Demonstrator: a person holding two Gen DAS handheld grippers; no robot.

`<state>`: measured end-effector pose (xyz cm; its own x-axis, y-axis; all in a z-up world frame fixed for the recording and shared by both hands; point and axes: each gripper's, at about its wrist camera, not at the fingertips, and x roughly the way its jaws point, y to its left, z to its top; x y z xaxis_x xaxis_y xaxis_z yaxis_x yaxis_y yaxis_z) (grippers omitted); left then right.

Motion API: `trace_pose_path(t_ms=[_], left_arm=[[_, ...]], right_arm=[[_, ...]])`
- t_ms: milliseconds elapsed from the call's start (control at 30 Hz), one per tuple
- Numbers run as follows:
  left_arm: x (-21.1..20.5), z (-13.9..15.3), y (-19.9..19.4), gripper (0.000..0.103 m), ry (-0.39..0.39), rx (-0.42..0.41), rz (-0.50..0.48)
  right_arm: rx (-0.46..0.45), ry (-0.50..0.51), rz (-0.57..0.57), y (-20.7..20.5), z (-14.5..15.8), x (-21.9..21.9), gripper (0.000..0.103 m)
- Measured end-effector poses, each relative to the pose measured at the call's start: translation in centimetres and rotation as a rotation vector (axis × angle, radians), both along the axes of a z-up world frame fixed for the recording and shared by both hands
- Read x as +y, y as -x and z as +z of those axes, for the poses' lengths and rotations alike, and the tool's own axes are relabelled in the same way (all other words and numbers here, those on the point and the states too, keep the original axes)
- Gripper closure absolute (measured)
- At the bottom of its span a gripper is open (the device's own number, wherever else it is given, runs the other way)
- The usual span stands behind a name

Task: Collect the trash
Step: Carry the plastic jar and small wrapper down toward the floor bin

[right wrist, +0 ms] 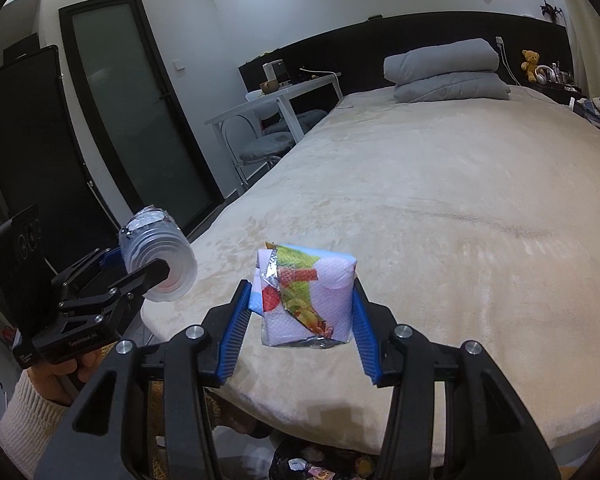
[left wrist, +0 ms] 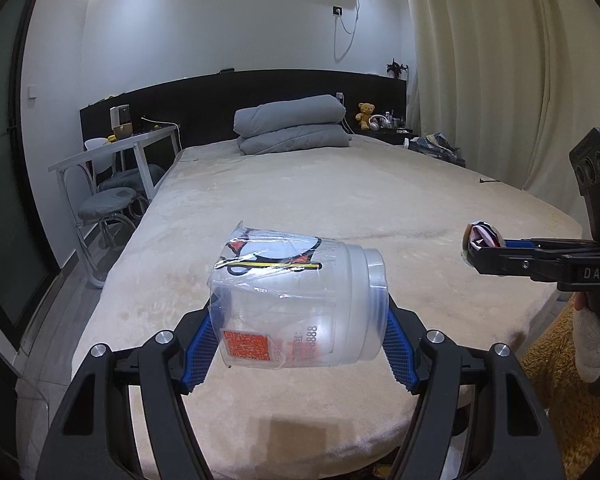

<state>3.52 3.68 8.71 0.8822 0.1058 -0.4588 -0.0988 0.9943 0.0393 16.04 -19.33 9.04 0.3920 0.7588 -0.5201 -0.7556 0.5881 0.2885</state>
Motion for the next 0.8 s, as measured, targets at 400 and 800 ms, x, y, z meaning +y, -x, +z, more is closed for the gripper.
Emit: trace_pose_path(t_ms=[400, 800], left_arm=[[-2.9, -1.8, 1.9, 0.034, 0.006, 0.038, -0.024], [-5.1, -3.7, 4.1, 0.034, 0.04, 0.079, -0.043]], right_arm=[[0.01, 0.02, 0.027, 4.7, -1.8, -2.0, 0.054], [0.071, 0.046, 0.062, 6.7, -3.9, -1.8, 0.054]])
